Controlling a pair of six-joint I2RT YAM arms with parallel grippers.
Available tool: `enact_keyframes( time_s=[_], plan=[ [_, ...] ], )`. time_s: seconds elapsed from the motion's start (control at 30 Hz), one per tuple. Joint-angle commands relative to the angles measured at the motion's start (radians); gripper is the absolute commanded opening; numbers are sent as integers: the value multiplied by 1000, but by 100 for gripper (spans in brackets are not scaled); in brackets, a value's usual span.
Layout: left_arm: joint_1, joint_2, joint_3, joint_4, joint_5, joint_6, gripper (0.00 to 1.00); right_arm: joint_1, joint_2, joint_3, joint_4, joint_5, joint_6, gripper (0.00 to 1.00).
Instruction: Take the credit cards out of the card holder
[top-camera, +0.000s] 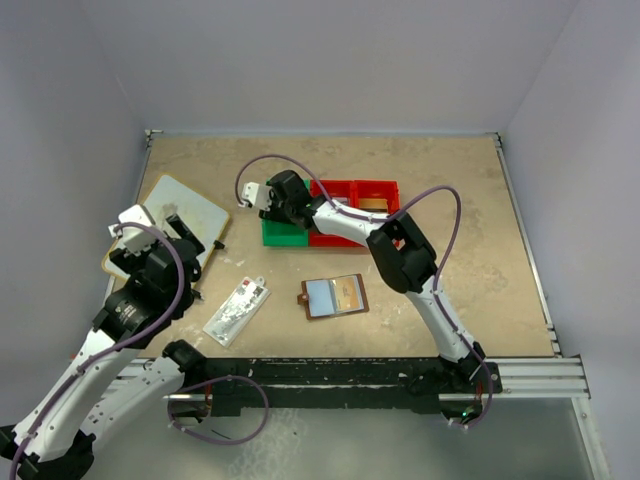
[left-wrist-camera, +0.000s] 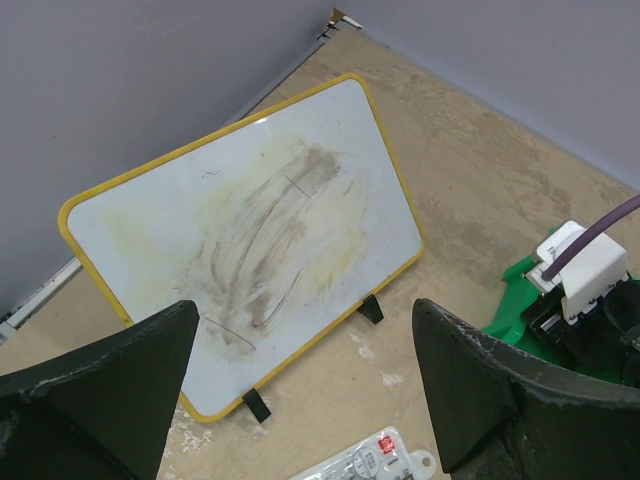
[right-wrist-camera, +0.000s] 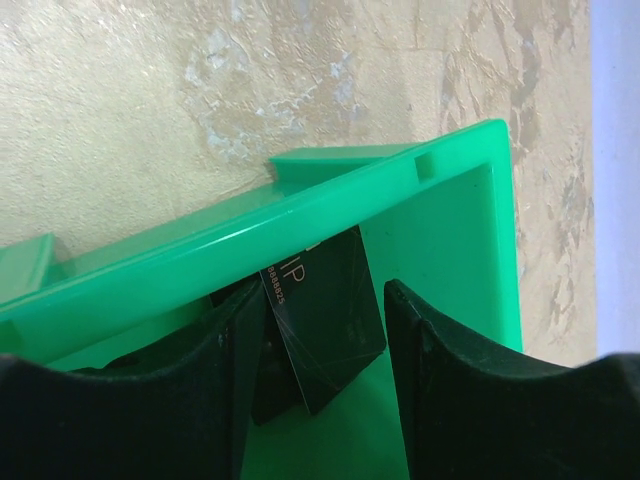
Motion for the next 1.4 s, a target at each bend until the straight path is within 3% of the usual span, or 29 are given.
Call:
enact_keyframes(
  time_s=[0.0, 0.4, 0.67, 0.83, 1.0, 1.1, 1.27, 1.37],
  plan=[
    [4, 8, 20, 15, -7, -1, 85, 5, -52, -8, -6, -44, 58, 56],
    [4, 18, 18, 15, -6, -1, 85, -16, -136, -91, 128, -80, 161, 58],
    [4, 24, 17, 13, 3, 0, 85, -62, -376, -350, 422, -128, 352, 60],
    [4, 39, 18, 14, 4, 2, 85, -87, -488, -432, 440, -106, 452, 58],
    [4, 57, 14, 20, 27, 9, 85, -110, -641, -599, 491, -11, 662, 52],
    [4, 69, 8, 40, 77, 30, 85, -145, -753, -691, 429, 46, 867, 50],
    [4, 109, 1, 71, 149, 60, 84, -220, -871, -833, 356, -169, 1036, 50],
    [4, 137, 8, 65, 148, 62, 83, -221, -872, -836, 340, -312, 1039, 32]
  ],
)
